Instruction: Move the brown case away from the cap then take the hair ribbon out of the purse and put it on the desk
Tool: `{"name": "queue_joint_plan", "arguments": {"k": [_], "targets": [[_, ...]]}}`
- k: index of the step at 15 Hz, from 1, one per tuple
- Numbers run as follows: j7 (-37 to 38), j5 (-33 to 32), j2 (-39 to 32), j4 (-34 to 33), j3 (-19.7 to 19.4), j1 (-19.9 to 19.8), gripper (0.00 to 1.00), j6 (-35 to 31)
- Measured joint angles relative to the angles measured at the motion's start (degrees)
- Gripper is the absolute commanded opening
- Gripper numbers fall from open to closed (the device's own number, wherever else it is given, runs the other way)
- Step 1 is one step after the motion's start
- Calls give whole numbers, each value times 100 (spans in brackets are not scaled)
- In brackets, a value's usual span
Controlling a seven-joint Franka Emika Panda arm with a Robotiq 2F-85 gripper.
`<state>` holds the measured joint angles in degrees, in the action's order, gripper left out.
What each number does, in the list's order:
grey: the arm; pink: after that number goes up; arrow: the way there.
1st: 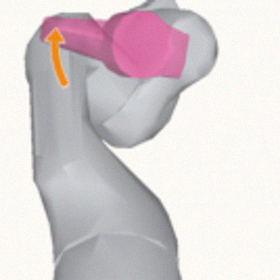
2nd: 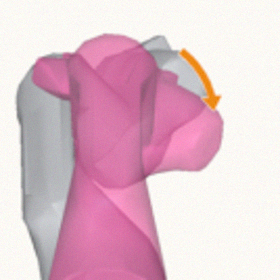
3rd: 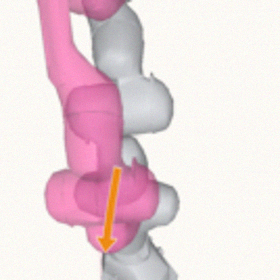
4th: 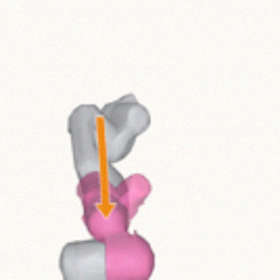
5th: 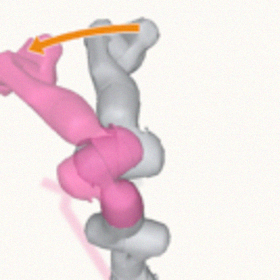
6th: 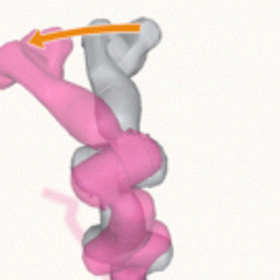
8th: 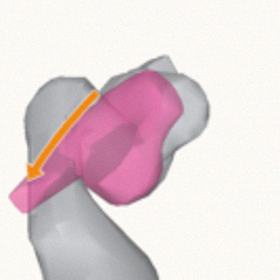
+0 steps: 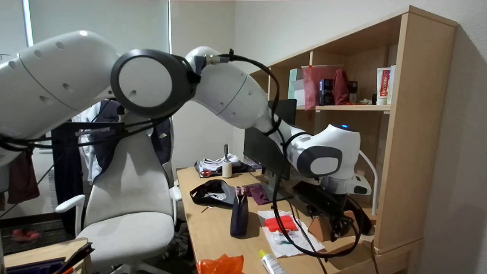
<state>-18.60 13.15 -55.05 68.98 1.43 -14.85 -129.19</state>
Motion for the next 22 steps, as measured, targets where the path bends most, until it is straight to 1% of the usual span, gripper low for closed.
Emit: {"name": "queue_joint_plan", "arguments": {"k": [4,5,11,18,22], "targets": [[0,0,-263,-292,95,-74,63,140],[0,0,-270,-307,99,-74,38,142],[-2,-15,-391,-351,98,-74,38,75],[-30,-15,-1032,-986,123,-77,38,76],[-37,-15,-1163,-1286,142,-88,38,73]]}}
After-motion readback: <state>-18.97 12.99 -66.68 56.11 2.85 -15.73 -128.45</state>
